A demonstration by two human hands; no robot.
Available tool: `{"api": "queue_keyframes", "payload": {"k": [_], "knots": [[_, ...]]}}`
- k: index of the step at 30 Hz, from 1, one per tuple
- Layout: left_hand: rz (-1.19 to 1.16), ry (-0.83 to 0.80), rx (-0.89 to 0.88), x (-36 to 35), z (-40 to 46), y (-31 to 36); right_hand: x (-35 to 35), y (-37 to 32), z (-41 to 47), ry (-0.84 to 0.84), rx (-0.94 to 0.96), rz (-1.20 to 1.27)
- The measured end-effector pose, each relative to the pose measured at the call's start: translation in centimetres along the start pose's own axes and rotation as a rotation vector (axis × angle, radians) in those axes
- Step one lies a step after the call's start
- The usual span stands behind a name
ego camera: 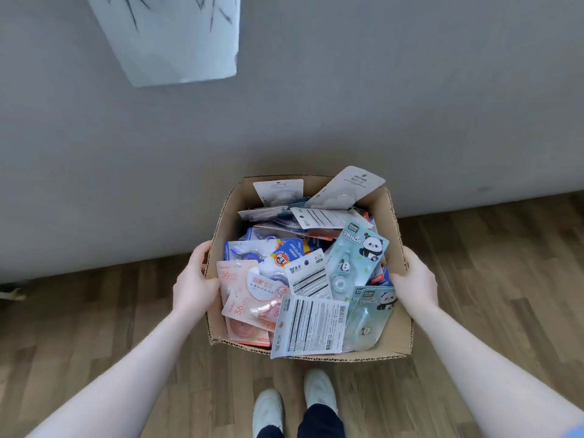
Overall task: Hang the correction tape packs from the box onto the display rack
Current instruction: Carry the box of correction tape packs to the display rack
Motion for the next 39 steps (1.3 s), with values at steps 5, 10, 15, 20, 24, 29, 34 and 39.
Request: {"api": "queue_keyframes", "payload": {"k": [5,10,15,20,24,29,34,39], "knots": [[-0.018,0.009,-0.087,3.7,-1.5,6.3,6.2,-1.5,-3.9,0.052,0.027,0.082],[-0.008,-0.013,-0.172,5.9,-2.5,11.1,10.8,-1.4,-7.3,0.140,0.029,0.158],[-0.009,-0.060,-0.256,6.1,-3.4,15.4,14.7,0.3,-9.8,0.239,-0.041,0.230],[-0.035,-0.147,-0.346,4.3,-4.7,18.8,18.0,3.6,-11.9,0.315,-0.098,0.294],[-0.022,-0.194,-0.411,2.2,-5.8,21.7,20.5,6.7,-13.1,0.357,-0.134,0.364],[-0.011,-0.259,-0.489,-1.0,-7.2,25.7,23.6,11.0,-13.8,0.404,-0.208,0.450],[0.021,-0.321,-0.552,-6.0,-9.1,31.0,27.3,15.7,-13.2,0.442,-0.243,0.527],[0.047,-0.374,-0.586,-11.9,-11.0,36.2,32.0,20.6,-11.1,0.483,-0.323,0.547]]}}
Point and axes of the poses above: each hand's wrist, its own z-axis towards the middle knuckle, its own x-axis out of the back of the hand, y = z × x, the point moved 5 cm from there along z, towards the middle knuckle, and after that the axes turned 14 degrees about -x, right-handed, at the moved point
